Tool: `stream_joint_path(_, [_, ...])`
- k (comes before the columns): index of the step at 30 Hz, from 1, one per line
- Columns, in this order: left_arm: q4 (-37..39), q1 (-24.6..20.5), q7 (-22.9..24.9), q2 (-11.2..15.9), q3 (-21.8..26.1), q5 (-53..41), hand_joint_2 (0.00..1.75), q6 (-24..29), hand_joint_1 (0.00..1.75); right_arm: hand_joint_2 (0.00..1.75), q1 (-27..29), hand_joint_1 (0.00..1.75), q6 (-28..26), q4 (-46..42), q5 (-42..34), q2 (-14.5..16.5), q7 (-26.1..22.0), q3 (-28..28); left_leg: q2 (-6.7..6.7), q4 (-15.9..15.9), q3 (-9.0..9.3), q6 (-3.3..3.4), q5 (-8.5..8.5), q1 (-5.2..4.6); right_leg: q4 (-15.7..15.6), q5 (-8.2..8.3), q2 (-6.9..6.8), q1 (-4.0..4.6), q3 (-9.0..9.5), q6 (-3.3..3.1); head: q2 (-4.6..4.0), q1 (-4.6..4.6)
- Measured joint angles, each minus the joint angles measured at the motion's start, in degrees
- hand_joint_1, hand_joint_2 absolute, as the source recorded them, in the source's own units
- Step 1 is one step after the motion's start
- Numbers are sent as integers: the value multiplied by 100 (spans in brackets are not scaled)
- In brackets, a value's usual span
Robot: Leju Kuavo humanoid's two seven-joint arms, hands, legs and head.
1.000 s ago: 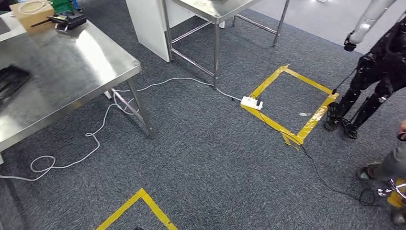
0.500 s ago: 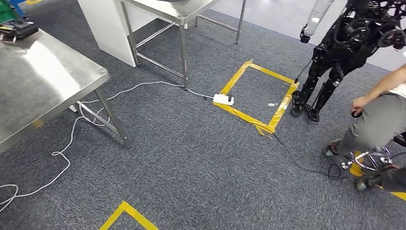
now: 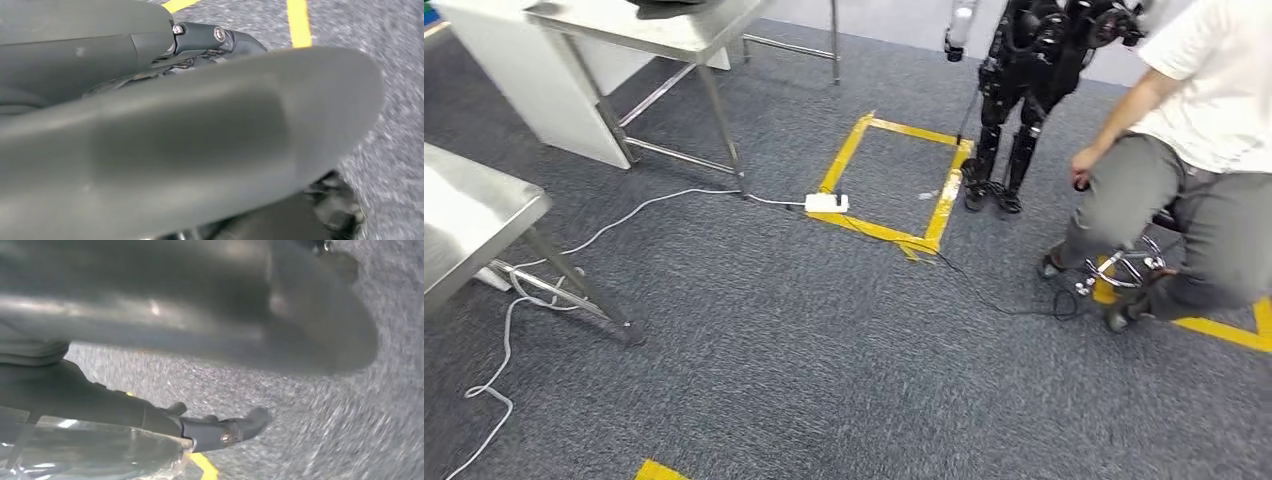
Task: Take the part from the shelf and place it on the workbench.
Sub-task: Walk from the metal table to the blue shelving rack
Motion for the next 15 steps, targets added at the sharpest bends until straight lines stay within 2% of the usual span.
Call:
stream_joint_path(1, [2, 11, 7, 0, 0, 0, 0, 1, 0, 0, -5, 0, -1, 0, -4, 1, 1, -5, -112, 370, -188, 12, -182, -4, 2, 0, 74, 22, 0, -40, 0, -2])
stream_joint_path(3, [4, 25, 19, 0, 0, 0, 0, -1, 0, 0, -11, 0, -3, 0, -3, 6, 1, -10, -172, 816, -426, 21, -362, -8, 3, -2, 171, 53, -1, -60, 0, 0])
stream_joint_path(6, [4, 27, 20, 0, 0, 0, 0, -1, 0, 0, -10, 0, -3, 0, -2, 7, 1, -11, -176, 878, -464, 23, -377, -8, 4, -3, 189, 58, 0, -61, 0, 1])
stream_joint_path(7, [4, 29, 20, 0, 0, 0, 0, -1, 0, 0, -5, 0, -4, 1, -2, 8, 1, -17, -176, 906, -501, 32, -338, -9, 5, -4, 236, 66, 4, -62, 0, -1])
stream_joint_path(8, [4, 30, 20, 0, 0, 0, 0, -2, 0, 0, 2, 0, -5, 2, -2, 9, 1, -33, -193, 701, -453, 55, -131, -8, 7, -5, 338, 77, 18, -62, 0, -3])
stream_joint_path(10, [4, 21, 21, 8, 0, -2, 0, 0, 0, 0, 11, 0, -9, 4, -2, 14, -4, -72, -410, -63, -217, 119, 382, -27, 9, -7, 652, 99, 12, -14, 0, -4])
stream_joint_path(11, [4, 12, 21, 11, 0, -3, 0, 3, 0, 0, 18, 0, -11, 4, -2, 18, -8, -86, -497, -469, -62, 160, 603, -48, -2, 1, 790, 91, -4, 31, 0, -6])
stream_joint_path(12, [4, 4, 22, 13, 1, -5, 0, 7, 0, 0, 24, 0, -14, 5, -2, 20, -11, -93, -546, -676, 22, 201, 672, -58, -13, 10, 881, 96, -34, 87, 0, -3])
stream_joint_path(13, [3, -1, 24, 9, 1, -7, 0, 9, 0, 0, 36, 0, -15, 5, -2, 21, -13, -98, -480, -732, 53, 240, 705, -64, 5, 9, 841, 93, -57, 121, 0, -2])
stream_joint_path(15, [3, -2, 26, -1, 2, -9, 0, 9, 0, 0, 34, 0, -18, 7, 10, 27, -14, -110, -323, -848, 117, 306, 770, -52, 285, -135, 543, 110, -216, 130, 0, 24])
